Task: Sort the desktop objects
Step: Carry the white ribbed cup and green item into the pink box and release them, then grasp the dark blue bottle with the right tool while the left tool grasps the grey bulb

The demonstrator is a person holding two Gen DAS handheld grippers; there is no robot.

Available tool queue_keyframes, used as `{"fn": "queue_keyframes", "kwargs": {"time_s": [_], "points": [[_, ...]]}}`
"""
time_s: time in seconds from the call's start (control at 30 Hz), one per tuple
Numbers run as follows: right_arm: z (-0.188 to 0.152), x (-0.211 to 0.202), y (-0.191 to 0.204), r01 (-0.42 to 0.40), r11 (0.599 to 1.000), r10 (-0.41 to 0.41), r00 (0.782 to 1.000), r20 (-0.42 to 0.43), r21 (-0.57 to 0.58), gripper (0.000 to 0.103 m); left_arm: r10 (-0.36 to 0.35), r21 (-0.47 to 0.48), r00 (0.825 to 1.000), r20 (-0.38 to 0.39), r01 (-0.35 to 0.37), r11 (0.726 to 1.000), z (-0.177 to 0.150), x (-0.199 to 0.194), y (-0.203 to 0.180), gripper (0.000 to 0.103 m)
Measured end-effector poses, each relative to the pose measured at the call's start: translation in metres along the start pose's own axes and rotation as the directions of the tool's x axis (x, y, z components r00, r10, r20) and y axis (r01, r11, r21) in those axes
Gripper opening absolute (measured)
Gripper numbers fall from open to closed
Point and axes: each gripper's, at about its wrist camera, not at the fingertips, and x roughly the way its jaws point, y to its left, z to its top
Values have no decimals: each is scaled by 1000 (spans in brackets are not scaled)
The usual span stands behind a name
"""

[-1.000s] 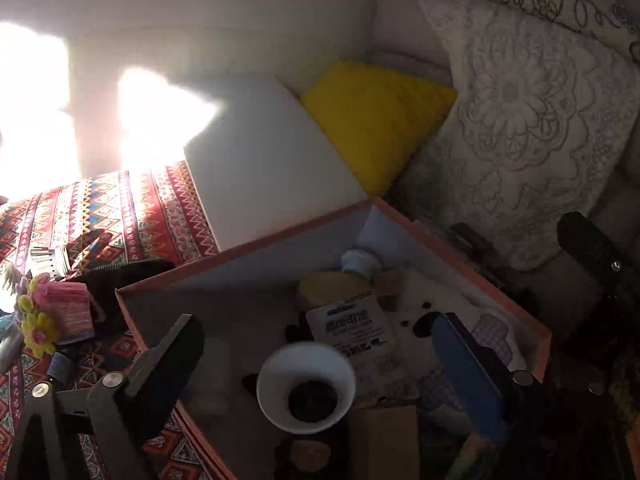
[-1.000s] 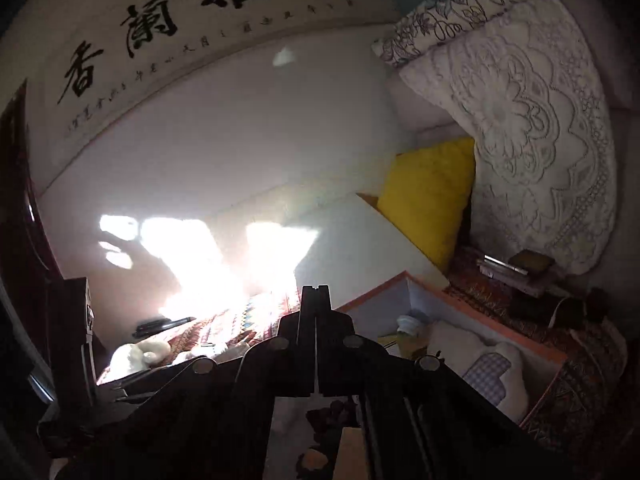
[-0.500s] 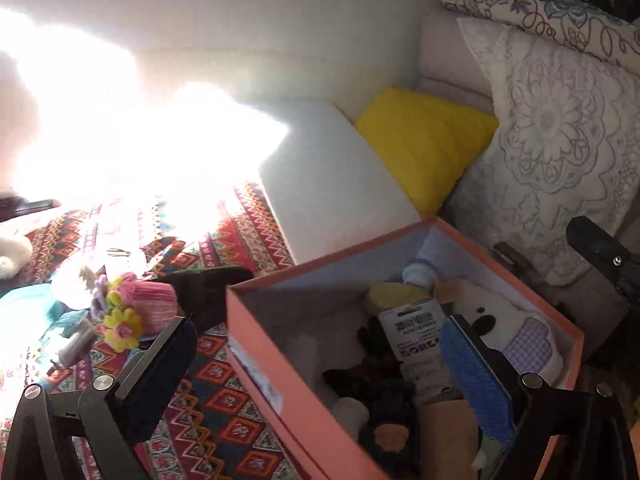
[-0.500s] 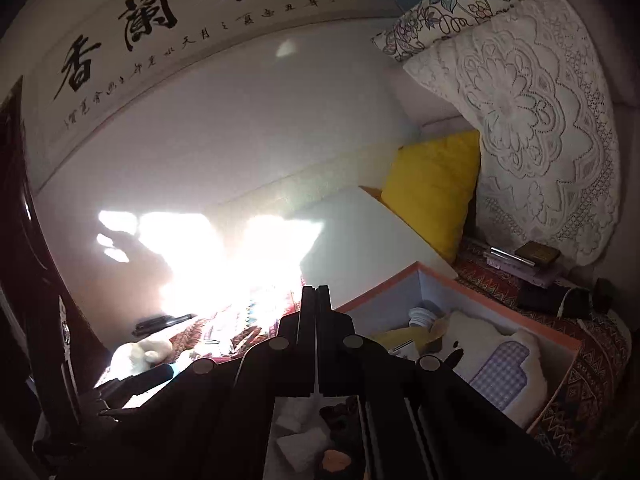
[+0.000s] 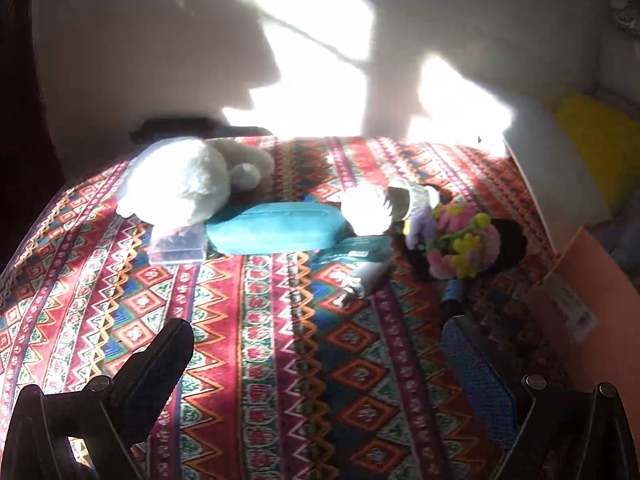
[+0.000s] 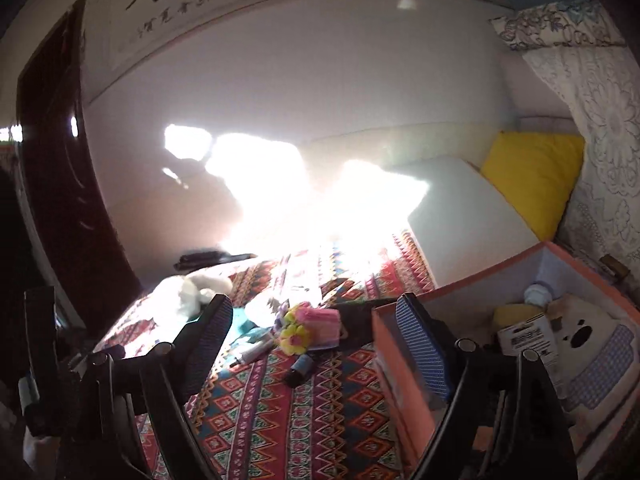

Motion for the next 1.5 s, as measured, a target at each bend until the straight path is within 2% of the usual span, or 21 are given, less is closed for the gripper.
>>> {"fn": "queue_keyframes", "kwargs": {"time_s": [0.1,0.23,0.37,0.47,0.57,0.67,0.73,0.77,0.8,0.83,0.87,0.97,1.07,1.13,1.17,1.2,1.23,1.27,1.3,1.37,1.5], "points": [[-18,55,20,-83,996,88,984,-156,41,87,13,-45,998,-55,-15,999,-8,30,37,102],[-43,127,21,-76,975,145,929,-341,208,84,-71,-88,989,-129,60,994,-13,67,53,102],[-51,172,-9,13,932,131,919,-372,362,84,-157,61,973,-169,170,984,-8,95,3,102],[-52,196,-22,24,908,147,917,-372,418,83,-200,134,959,-201,229,964,-3,121,-31,102],[-50,215,-23,14,908,160,912,-378,419,82,-211,153,948,-238,252,956,4,154,-51,102],[-51,225,-25,15,914,160,906,-393,406,81,-241,101,932,-272,276,956,11,188,-62,98],[-54,228,-29,30,914,148,903,-403,404,81,-222,130,941,-255,261,957,14,196,-74,95],[-56,230,-31,43,915,138,902,-410,402,81,-209,162,945,-252,254,954,15,197,-81,86],[-57,232,-33,52,916,131,899,-418,399,81,-205,186,946,-250,255,949,15,196,-87,64],[-60,235,-34,58,915,129,895,-426,398,81,-217,185,942,-254,267,946,15,192,-88,53],[-62,238,-36,64,915,127,891,-435,399,81,-236,166,935,-265,285,944,14,188,-85,30],[-76,249,-33,78,922,128,862,-490,378,78,-266,101,918,-295,307,946,6,170,-69,30],[-90,262,-22,89,951,96,827,-554,297,76,-265,85,914,-307,303,949,-8,143,-58,30],[-98,268,-12,118,978,-3,835,-551,175,62,-264,74,912,-315,301,951,-17,124,-50,30],[-98,268,-8,131,985,-49,839,-541,115,38,-263,69,911,-319,299,952,-21,115,-46,30],[-98,269,-4,144,988,-94,844,-529,54,26,-254,73,912,-322,292,954,-27,107,-45,31],[-98,268,-2,151,988,-121,846,-520,16,26,-238,86,915,-326,279,956,-32,101,-45,32],[-97,261,-6,133,990,-86,844,-530,52,26,-223,99,918,-327,268,958,-36,96,-47,46],[-96,254,-10,116,989,-50,841,-538,88,26,-211,113,921,-327,260,959,-39,93,-50,72],[-93,239,-18,83,984,16,835,-551,155,26,-171,151,935,-310,226,962,-42,95,-59,95],[-84,205,-20,33,981,79,834,-546,192,26,-99,223,955,-280,165,961,-48,118,-73,97]]}}
